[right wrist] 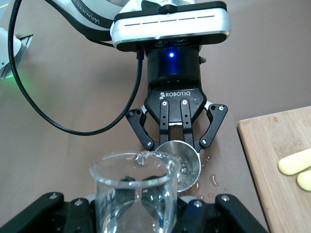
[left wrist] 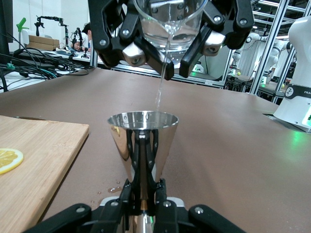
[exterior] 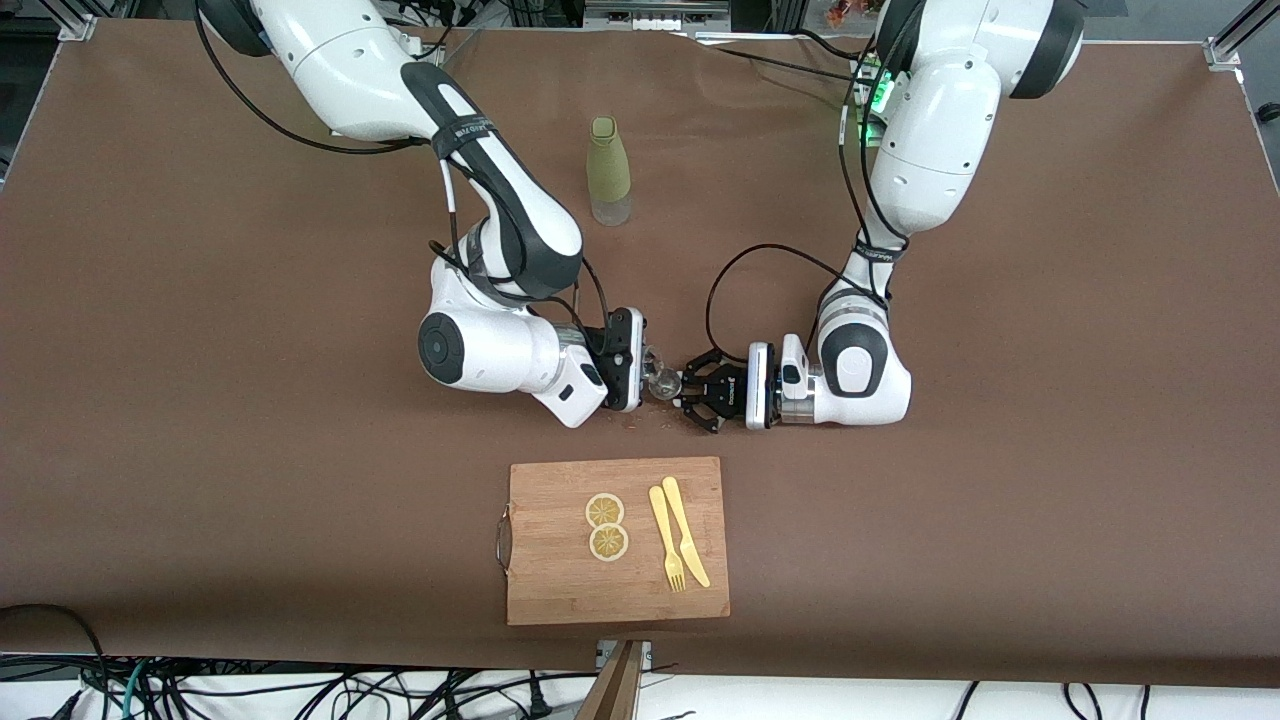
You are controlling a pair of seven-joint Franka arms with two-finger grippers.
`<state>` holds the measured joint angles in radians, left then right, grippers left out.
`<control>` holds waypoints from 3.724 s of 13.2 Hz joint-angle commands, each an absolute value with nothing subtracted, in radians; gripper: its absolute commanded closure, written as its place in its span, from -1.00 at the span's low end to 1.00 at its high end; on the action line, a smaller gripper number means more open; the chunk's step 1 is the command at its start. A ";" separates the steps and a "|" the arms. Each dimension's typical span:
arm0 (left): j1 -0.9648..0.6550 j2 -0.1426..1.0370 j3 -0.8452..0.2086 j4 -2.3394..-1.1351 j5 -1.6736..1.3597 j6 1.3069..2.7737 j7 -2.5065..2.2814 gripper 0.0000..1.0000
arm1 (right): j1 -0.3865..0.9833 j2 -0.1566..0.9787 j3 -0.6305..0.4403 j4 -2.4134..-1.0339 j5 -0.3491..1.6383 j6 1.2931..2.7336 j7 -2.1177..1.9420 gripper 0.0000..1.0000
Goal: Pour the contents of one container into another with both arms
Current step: 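Tilt the beaker with the right gripper, pouring liquid into the jigger, then upright the beaker and carry it back while the left gripper withdraws the jigger, then lower the beaker and jigger onto the table and open both grippers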
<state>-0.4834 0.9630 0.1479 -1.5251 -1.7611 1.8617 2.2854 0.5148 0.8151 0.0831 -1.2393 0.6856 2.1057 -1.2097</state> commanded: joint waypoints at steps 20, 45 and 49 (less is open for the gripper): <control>-0.112 0.956 0.167 -1.568 -1.582 1.600 2.439 1.00 | 0.025 0.761 0.081 -1.288 0.960 1.554 -1.848 1.00; 0.337 1.045 0.238 -1.540 -1.181 1.273 2.767 1.00 | -0.333 1.083 0.054 -1.457 0.928 1.496 -2.595 0.73; 0.337 1.049 0.247 -1.522 -1.184 1.284 2.761 -1.00 | -0.330 1.081 0.054 -1.457 0.930 1.494 -2.595 0.18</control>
<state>0.3317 1.0355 0.2430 -1.5493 -1.2049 1.2790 2.7044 -0.3247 1.0674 0.0498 -1.4622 0.9336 1.4888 -2.5772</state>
